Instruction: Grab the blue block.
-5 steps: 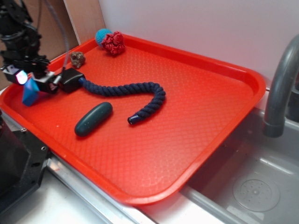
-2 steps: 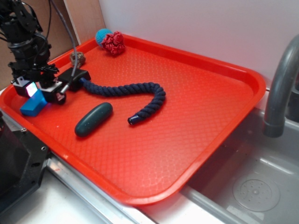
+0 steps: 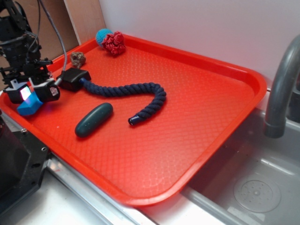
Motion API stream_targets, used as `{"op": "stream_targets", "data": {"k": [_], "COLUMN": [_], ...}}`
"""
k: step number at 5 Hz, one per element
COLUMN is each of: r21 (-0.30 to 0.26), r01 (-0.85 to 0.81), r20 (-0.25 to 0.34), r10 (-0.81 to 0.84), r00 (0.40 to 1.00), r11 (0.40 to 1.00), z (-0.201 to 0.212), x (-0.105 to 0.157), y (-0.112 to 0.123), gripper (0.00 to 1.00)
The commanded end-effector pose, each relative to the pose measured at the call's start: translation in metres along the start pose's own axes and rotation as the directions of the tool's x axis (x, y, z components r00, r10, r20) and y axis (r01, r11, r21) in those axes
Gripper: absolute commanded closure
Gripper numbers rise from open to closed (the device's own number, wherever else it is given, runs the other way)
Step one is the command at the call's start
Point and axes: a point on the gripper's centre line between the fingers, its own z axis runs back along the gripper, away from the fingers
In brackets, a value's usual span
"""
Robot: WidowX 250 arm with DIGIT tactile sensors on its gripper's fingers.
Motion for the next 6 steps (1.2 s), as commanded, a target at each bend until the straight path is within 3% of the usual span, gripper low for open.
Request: {"op": "stream_targets", "data": {"k": [1, 2, 3, 5, 6], "r21": [0.036, 0.086, 0.1, 0.138, 0.176], "r01": [0.107, 0.15, 0.203, 0.361, 0.379], "r20": [0.184, 0.25, 0.271, 0.234, 0.251], "r10": [-0.112, -0.167, -0.223, -0.384, -0.413], "r00": [0.977, 0.954, 0.936, 0.893, 0.875], "r11": [0.994, 0.985, 0.974, 0.922, 0.909], "z": [0.081, 0.121, 0.136, 0.147, 0.153], "x": [-0.013, -0.023, -0.033, -0.041, -0.035], "y": [0.001, -0.02, -0.036, -0.079, -0.106], "gripper": [1.0, 1.0, 1.0, 1.0, 1.0]}}
